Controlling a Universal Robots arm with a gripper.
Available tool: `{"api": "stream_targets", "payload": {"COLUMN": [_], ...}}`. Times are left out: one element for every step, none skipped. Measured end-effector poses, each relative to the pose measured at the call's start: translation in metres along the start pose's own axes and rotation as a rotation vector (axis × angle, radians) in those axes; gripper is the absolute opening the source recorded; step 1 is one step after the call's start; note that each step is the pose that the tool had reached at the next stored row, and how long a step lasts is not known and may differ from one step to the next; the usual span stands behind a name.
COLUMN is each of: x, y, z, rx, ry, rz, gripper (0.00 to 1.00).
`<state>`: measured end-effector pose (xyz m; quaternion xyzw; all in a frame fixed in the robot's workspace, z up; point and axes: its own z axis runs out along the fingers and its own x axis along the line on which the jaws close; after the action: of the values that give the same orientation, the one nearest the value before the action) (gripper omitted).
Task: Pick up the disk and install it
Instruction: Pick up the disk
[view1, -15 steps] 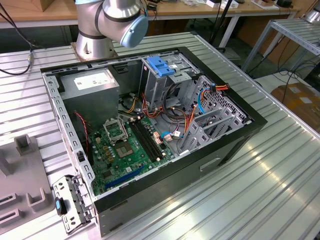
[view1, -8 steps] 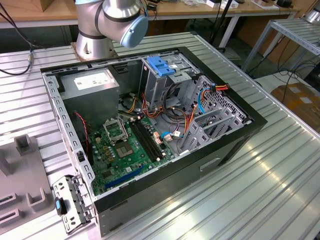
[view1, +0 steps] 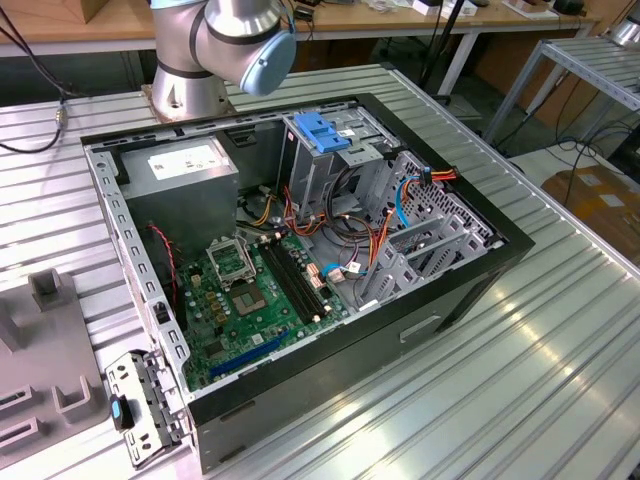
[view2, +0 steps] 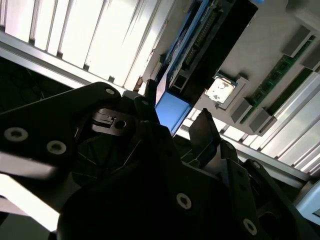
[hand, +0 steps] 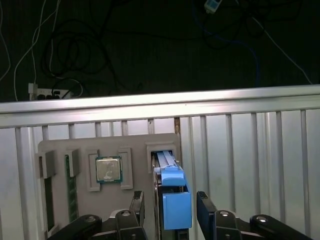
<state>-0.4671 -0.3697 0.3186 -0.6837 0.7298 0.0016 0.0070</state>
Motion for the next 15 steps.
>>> {"api": "stream_targets", "payload": {"x": [0.0000,-0.0001,-0.0001,-0.0002,-0.0003,-0.0004,-0.0005,-0.0005,-0.0005,-0.0006,-0.0006,-0.0006,-0.0006,-0.0006,-0.0006], "y": [0.0000,0.0001,0.0001,0.0002,0.0001,0.0000,-0.0003,-0.0004,-0.0005,-0.0006,-0.0006,-0.0006,-0.0006,-0.0006,-0.0006], "z": [0.0019,0.0047,0.0061,0.0070,0.0075,0.0079,0.0081,0.0083,0.0086,0.0091,0.0097,0.0107,0.0116,0.0130,0.0142], "rx": [-0.0006,-0.0032,-0.0061,-0.0092,-0.0134,-0.0158,-0.0174,-0.0176,-0.0177,-0.0177,-0.0176,-0.0176,-0.0176,-0.0178,-0.0177], "ry": [0.0000,0.0002,0.0005,0.0006,0.0010,0.0011,0.0013,0.0012,0.0012,0.0012,0.0012,0.0011,0.0012,0.0012,0.0012], "rz": [0.000,0.000,0.000,0.000,0.000,0.000,0.000,0.000,0.000,0.000,0.000,0.000,0.000,0.000,0.000], "gripper": [0.54,0.54,0.54,0.54,0.54,0.54,0.54,0.54,0.54,0.54,0.54,0.54,0.54,0.54,0.54]}}
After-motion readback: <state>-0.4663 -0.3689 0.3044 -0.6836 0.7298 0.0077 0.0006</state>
